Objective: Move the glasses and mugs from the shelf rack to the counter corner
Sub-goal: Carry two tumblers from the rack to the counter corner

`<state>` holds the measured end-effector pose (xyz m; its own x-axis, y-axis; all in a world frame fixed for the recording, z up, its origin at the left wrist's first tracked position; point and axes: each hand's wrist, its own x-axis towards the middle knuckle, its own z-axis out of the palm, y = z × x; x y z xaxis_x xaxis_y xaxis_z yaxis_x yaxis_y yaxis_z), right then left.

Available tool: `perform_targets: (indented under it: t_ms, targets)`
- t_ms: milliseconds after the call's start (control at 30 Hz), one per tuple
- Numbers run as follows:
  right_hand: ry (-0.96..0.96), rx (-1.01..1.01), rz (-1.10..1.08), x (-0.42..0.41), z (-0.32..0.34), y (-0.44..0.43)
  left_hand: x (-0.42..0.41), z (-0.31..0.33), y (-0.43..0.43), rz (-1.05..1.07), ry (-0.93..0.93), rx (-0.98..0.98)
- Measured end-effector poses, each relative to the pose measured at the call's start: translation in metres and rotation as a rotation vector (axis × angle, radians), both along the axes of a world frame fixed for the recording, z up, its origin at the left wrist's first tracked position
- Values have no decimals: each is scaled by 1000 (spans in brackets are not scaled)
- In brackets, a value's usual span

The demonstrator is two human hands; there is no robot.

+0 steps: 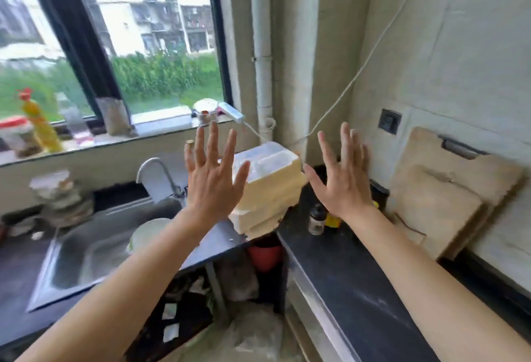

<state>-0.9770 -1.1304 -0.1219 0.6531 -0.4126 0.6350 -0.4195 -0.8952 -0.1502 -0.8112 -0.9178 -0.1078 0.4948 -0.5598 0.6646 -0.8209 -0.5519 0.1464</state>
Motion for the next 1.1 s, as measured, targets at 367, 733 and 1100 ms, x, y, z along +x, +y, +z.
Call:
perform_targets:
  t_ms: [367,733,1100]
  targets:
    - [-9,-13,649,336,11,289,177,10,348,635,10,-42]
    - [-11,-47,1087,504,-10,512,253,-13,549,1079,69,-55]
    - [-23,99,1113,679,17,606,393,18,625,1136,116,-104]
